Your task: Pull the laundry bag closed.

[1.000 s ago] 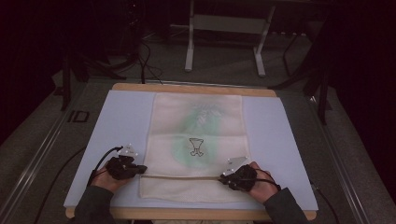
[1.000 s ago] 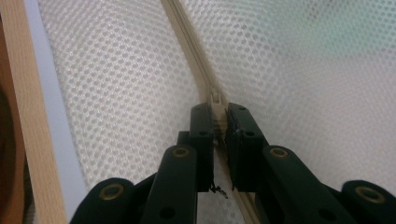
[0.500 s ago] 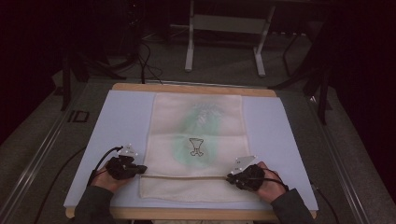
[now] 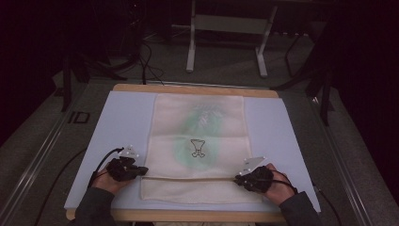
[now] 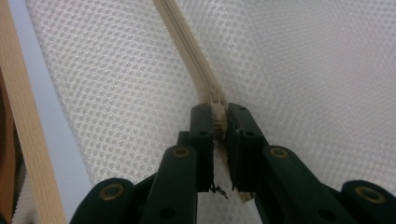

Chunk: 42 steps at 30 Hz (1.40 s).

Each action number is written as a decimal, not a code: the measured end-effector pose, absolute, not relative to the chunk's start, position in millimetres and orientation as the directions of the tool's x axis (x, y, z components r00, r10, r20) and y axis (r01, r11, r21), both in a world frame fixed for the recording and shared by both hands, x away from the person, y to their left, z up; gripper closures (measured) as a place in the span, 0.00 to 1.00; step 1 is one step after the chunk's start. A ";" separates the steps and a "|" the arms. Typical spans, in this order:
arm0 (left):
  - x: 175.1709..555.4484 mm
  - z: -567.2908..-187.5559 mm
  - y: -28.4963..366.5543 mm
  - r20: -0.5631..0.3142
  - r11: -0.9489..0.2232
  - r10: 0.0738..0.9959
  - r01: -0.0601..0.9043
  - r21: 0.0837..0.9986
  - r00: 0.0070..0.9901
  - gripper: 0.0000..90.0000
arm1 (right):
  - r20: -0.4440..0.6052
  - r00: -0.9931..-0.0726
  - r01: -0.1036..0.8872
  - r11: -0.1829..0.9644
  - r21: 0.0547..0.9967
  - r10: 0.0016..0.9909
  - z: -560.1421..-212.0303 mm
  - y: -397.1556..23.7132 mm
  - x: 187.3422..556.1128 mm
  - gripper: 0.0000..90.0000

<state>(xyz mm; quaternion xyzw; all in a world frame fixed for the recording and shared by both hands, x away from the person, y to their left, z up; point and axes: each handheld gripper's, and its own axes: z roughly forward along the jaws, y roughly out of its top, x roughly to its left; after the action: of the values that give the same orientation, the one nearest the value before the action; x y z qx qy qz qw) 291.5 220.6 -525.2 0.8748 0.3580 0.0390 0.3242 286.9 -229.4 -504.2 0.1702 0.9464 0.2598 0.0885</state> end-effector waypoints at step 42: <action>291.8 -525.2 220.5 -0.167 -0.533 0.651 0.602 0.594 0.740 1.00 | -0.051 -0.913 0.320 0.787 0.528 0.405 -496.0 -263.3 288.9 0.91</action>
<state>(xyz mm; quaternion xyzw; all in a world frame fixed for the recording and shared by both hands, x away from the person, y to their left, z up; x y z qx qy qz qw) 291.8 220.5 -525.2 0.8747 0.3583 0.0375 0.3242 288.9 -263.3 -496.0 0.1925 0.9418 0.2636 0.0811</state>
